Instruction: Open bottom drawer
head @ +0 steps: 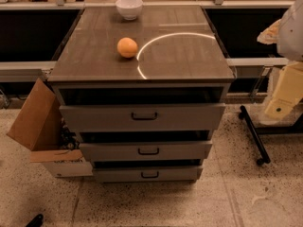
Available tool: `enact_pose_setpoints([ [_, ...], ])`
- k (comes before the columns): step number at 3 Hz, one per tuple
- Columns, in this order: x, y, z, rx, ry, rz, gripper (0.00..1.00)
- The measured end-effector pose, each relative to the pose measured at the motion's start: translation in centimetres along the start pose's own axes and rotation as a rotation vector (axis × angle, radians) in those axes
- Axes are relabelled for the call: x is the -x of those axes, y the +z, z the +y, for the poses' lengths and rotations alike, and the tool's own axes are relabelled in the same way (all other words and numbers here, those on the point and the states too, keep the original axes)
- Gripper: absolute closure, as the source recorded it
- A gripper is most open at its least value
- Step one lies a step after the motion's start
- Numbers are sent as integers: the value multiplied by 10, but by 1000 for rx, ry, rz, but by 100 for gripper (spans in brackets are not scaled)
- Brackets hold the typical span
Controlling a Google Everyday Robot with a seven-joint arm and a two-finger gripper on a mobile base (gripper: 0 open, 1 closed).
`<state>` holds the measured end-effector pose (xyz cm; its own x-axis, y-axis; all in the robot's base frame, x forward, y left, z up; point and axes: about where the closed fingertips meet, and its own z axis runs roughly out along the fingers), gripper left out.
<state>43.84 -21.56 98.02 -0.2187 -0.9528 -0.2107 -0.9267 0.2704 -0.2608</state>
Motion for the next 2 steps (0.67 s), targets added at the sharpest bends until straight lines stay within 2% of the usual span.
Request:
enact_pose_setpoints([
  [1,0,0,0,0,0,0,0],
  [2,-1,22,15,25,-8,-39,0],
])
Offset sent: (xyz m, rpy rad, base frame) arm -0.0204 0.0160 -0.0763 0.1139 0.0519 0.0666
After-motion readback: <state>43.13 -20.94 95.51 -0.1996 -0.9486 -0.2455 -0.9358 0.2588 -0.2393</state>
